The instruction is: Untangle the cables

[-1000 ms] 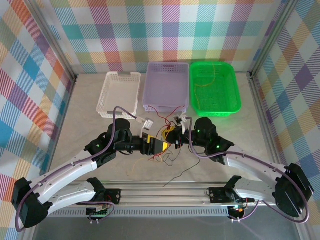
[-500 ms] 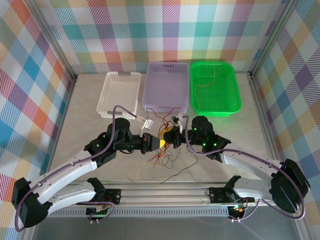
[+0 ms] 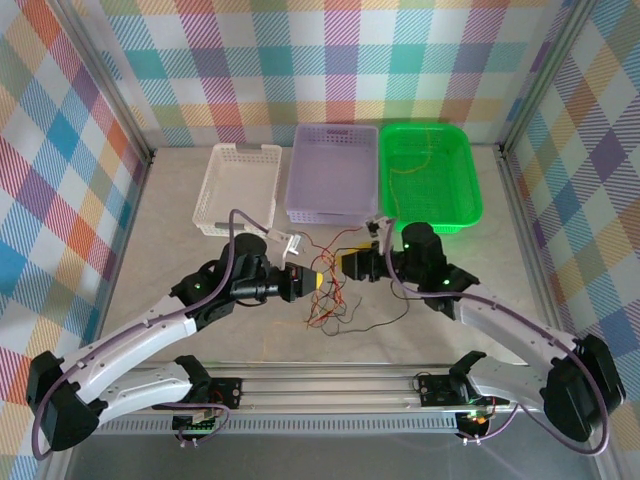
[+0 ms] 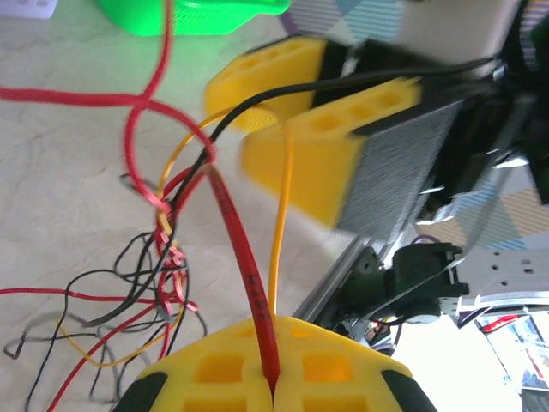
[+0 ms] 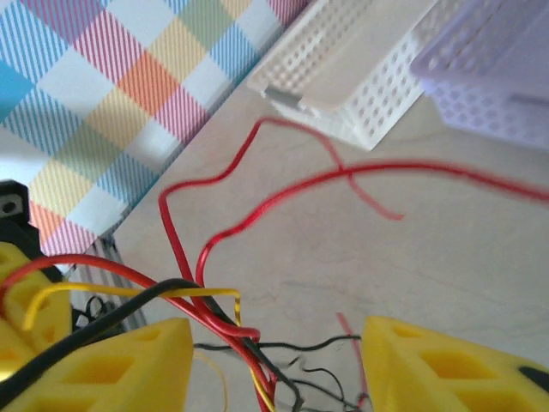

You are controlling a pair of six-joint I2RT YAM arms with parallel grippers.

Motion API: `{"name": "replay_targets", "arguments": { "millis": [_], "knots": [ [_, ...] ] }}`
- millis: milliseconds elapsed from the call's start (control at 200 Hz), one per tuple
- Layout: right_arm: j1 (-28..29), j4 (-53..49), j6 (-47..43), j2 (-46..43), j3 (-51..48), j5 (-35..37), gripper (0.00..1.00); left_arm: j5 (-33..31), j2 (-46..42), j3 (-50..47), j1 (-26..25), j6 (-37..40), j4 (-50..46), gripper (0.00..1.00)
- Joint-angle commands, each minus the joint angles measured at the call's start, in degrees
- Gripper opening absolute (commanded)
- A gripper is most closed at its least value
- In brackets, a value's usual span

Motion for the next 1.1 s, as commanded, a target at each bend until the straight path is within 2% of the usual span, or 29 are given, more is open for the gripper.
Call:
{"name": "replay_targets", "arguments": {
  "millis": [0,135,265,380,485,555,595,695,825,900,990,1100],
  "knots": [
    [-1.30,-4.86,-1.53,-4.27,1.18,0.39,0.59,-1.31,1.41,3.65,-0.74,0.22,-2.15,0.00],
    [-3.05,-9.27,-3.22,-7.50,1.47,1.68,0.63,-0.63,3.16,5.33,-0.78,1.45,-3.04,0.00],
    [-4.30,-13.18,-4.76,-11.33,2.03,3.48,0.67,-1.82,4.99,8.27,-0.79,3.75,-9.49,0.00],
    [-4.68,-10.76,-2.75,-14.36,0.68,4.13,0.70,-0.27,5.08,8.57,-0.74,4.52,-9.54,0.00],
    [-4.67,-7.98,-0.03,-12.78,1.14,0.48,0.69,1.09,5.27,9.24,-0.74,5.43,-9.69,0.00],
    [-4.68,-7.35,0.98,-12.71,1.44,1.36,0.68,1.69,5.64,10.13,-0.74,6.58,-10.89,0.00],
    [-4.68,-7.17,1.48,-13.58,1.32,3.29,0.68,2.09,5.79,10.80,-0.74,7.47,-11.95,0.00],
    [-4.68,-9.12,3.77,-17.37,1.53,14.33,0.72,1.15,5.88,12.56,-0.78,10.01,-15.76,0.00],
    [-4.68,-20.84,6.51,-19.77,5.32,36.18,0.77,-2.54,6.95,15.94,-0.77,13.49,-22.23,0.00],
    [-4.83,-26.28,8.20,-19.69,7.11,43.96,0.78,-4.38,8.24,18.27,-0.77,15.37,-26.15,0.00],
    [-5.12,-28.10,7.61,-19.14,8.24,43.85,0.80,-6.53,10.07,21.00,-0.80,17.60,-30.49,0.00],
    [-5.12,-25.80,5.72,-18.54,8.61,36.52,0.81,-8.26,12.03,23.60,-0.75,19.80,-34.23,0.00]
  ]
}}
